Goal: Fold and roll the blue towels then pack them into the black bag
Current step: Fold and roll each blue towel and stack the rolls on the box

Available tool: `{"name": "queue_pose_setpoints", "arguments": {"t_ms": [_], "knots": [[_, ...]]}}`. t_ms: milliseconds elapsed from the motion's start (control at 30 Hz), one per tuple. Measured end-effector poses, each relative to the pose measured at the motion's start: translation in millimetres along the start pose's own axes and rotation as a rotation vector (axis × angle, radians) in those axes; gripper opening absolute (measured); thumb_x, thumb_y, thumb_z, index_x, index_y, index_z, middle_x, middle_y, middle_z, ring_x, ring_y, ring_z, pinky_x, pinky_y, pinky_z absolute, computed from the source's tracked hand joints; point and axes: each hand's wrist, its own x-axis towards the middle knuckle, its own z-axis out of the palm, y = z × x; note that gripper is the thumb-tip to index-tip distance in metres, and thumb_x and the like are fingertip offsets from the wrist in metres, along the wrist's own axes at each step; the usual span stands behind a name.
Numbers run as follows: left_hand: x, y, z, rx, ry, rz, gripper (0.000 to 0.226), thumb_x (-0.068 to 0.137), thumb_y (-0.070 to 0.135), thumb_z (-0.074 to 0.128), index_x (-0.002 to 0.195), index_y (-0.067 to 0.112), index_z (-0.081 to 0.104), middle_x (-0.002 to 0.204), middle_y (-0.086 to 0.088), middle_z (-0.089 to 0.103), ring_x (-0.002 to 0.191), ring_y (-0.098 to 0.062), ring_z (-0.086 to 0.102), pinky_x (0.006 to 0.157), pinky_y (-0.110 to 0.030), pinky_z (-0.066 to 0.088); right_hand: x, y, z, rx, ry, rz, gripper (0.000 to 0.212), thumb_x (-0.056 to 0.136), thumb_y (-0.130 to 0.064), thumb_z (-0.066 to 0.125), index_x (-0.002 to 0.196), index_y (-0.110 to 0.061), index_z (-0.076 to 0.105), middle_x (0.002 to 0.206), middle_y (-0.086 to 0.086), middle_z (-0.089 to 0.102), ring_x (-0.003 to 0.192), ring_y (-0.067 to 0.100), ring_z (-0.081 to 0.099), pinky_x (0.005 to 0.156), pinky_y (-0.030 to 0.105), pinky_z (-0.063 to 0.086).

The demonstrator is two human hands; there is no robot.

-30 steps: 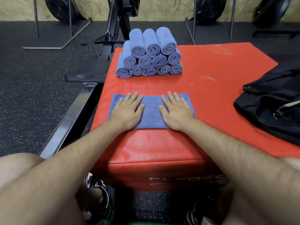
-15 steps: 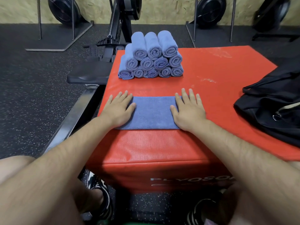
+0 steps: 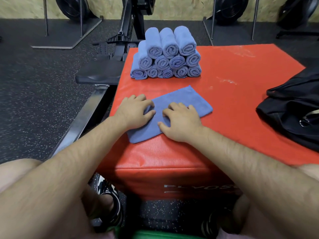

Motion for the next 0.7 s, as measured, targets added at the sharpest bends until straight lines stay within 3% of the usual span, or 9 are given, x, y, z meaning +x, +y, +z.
{"name": "queue_pose_setpoints", "arguments": {"t_ms": [133, 267, 367, 433, 567, 700], "knots": [[-12, 10, -6, -0.02, 0.02, -0.017, 0.027, 0.091, 0.052, 0.056, 0.102, 0.029, 0.065, 0.095, 0.0, 0.053, 0.095, -0.031, 0.058, 0.078, -0.039, 0.038, 5, 36, -5, 0.023, -0.037, -0.028, 0.041, 0.088, -0.046, 0.05, 0.125, -0.036, 0.062, 0.131, -0.002, 0.055, 0.125, 0.022, 0.049, 0.097, 0.039, 0.035], [-29, 29, -4, -0.071, 0.05, 0.061, 0.027, 0.09, 0.05, 0.059, 0.098, 0.024, 0.064, 0.091, 0.006, 0.052, 0.094, -0.025, 0.06, 0.075, -0.036, 0.038, 5, 62, -7, 0.006, -0.047, -0.031, 0.041, 0.093, -0.039, 0.05, 0.133, -0.039, 0.059, 0.138, -0.003, 0.053, 0.131, 0.024, 0.043, 0.099, 0.041, 0.035], [-37, 33, -4, -0.084, 0.066, 0.101, 0.028, 0.09, 0.049, 0.061, 0.097, 0.022, 0.065, 0.092, 0.003, 0.056, 0.09, -0.025, 0.06, 0.072, -0.035, 0.042, -3, 65, -8, 0.022, 0.038, -0.085, 0.033, 0.093, -0.033, 0.054, 0.124, -0.032, 0.066, 0.127, -0.004, 0.059, 0.12, 0.026, 0.047, 0.094, 0.04, 0.04], [-42, 34, -9, -0.15, 0.055, 0.196, 0.021, 0.089, 0.041, 0.065, 0.094, 0.02, 0.063, 0.091, 0.001, 0.056, 0.087, -0.025, 0.058, 0.074, -0.037, 0.044, -13, 62, -16, 0.149, 0.069, -0.231, 0.026, 0.088, -0.025, 0.06, 0.112, -0.026, 0.069, 0.112, -0.003, 0.06, 0.106, 0.023, 0.05, 0.09, 0.038, 0.043], [-63, 38, -13, -0.391, -0.06, 0.42, 0.016, 0.089, 0.028, 0.072, 0.086, 0.018, 0.059, 0.083, 0.005, 0.053, 0.078, -0.013, 0.048, 0.075, -0.028, 0.04, -44, 50, -31, 0.417, -0.081, -0.471, 0.011, 0.082, -0.021, 0.069, 0.093, -0.023, 0.067, 0.09, -0.008, 0.055, 0.08, 0.01, 0.052, 0.076, 0.029, 0.045], [-79, 24, -10, -0.409, -0.16, 0.448, 0.027, 0.086, 0.043, 0.074, 0.097, 0.021, 0.063, 0.094, 0.005, 0.057, 0.088, -0.013, 0.054, 0.085, -0.029, 0.045, -62, 57, -24, 0.418, -0.252, -0.486, 0.028, 0.083, -0.039, 0.079, 0.104, -0.024, 0.068, 0.099, -0.007, 0.055, 0.091, 0.004, 0.049, 0.083, 0.012, 0.037]]}}
